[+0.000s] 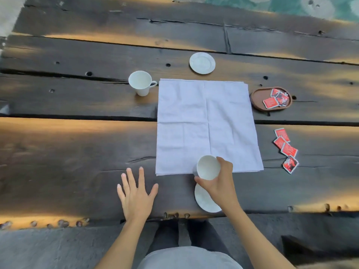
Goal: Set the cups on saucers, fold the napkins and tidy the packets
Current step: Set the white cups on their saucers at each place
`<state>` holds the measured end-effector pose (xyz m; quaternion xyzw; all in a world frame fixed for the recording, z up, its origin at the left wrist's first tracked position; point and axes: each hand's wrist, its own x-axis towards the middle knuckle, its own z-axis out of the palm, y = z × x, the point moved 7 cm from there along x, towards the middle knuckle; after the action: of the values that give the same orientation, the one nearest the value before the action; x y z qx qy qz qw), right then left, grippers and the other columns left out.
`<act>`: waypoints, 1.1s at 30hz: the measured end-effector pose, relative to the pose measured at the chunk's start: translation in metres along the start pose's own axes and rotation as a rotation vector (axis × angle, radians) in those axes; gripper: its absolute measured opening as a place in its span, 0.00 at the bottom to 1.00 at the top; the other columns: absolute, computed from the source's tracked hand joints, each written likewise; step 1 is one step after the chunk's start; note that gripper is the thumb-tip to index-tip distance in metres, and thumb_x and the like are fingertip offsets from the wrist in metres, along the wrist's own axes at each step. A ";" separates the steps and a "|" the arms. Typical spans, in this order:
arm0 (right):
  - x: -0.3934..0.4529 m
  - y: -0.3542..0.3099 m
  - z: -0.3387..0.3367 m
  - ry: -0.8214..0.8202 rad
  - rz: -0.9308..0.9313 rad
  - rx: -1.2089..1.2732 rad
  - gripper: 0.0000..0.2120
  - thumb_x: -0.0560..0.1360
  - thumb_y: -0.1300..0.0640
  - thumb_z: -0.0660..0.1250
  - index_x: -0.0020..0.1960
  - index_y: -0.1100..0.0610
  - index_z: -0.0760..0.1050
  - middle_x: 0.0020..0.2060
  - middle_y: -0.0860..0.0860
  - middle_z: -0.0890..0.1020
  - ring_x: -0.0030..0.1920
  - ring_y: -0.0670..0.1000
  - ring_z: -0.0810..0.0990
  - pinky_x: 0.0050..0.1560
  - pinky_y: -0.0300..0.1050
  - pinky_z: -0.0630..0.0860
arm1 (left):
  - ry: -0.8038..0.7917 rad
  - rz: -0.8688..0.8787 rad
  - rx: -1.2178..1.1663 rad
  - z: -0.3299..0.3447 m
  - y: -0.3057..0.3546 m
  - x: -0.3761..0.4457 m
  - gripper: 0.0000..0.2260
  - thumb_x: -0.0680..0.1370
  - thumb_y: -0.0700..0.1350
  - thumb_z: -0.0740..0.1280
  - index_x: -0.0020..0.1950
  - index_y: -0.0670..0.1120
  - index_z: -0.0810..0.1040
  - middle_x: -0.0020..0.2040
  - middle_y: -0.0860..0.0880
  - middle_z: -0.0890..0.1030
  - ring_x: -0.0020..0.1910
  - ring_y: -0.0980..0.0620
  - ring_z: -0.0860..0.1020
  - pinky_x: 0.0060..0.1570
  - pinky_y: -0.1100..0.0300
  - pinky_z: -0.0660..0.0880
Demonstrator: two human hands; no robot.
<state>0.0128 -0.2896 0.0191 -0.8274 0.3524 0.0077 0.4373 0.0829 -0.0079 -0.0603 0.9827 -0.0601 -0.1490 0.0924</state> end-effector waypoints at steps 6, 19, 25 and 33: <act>-0.037 0.044 -0.030 0.122 0.157 0.040 0.37 0.57 0.39 0.80 0.60 0.40 0.65 0.54 0.32 0.64 0.54 0.36 0.73 0.50 0.43 0.75 | 0.000 -0.003 0.036 0.003 0.002 -0.002 0.36 0.80 0.65 0.51 0.83 0.46 0.59 0.82 0.34 0.58 0.81 0.32 0.57 0.75 0.33 0.56; -0.063 0.057 -0.010 0.129 0.255 -0.026 0.41 0.56 0.35 0.77 0.64 0.40 0.63 0.53 0.37 0.62 0.50 0.47 0.76 0.43 0.45 0.74 | -0.008 -0.016 0.054 0.016 -0.005 0.002 0.36 0.81 0.62 0.62 0.84 0.47 0.58 0.83 0.35 0.57 0.81 0.33 0.55 0.75 0.33 0.55; -0.065 0.054 -0.004 0.087 0.253 -0.033 0.44 0.57 0.36 0.76 0.67 0.45 0.61 0.56 0.40 0.61 0.50 0.45 0.70 0.48 0.45 0.71 | 0.006 -0.012 0.048 0.017 -0.006 0.004 0.36 0.80 0.61 0.64 0.83 0.47 0.59 0.83 0.34 0.58 0.81 0.32 0.56 0.74 0.32 0.56; -0.063 0.066 -0.019 0.098 0.298 0.106 0.20 0.82 0.46 0.62 0.69 0.55 0.73 0.61 0.52 0.73 0.60 0.53 0.75 0.58 0.47 0.71 | 0.009 0.002 0.065 0.019 -0.007 0.004 0.36 0.80 0.62 0.62 0.83 0.46 0.58 0.82 0.34 0.58 0.81 0.32 0.56 0.74 0.32 0.57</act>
<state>-0.0791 -0.2915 0.0039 -0.7411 0.4921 0.0137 0.4566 0.0818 -0.0051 -0.0807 0.9858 -0.0653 -0.1424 0.0609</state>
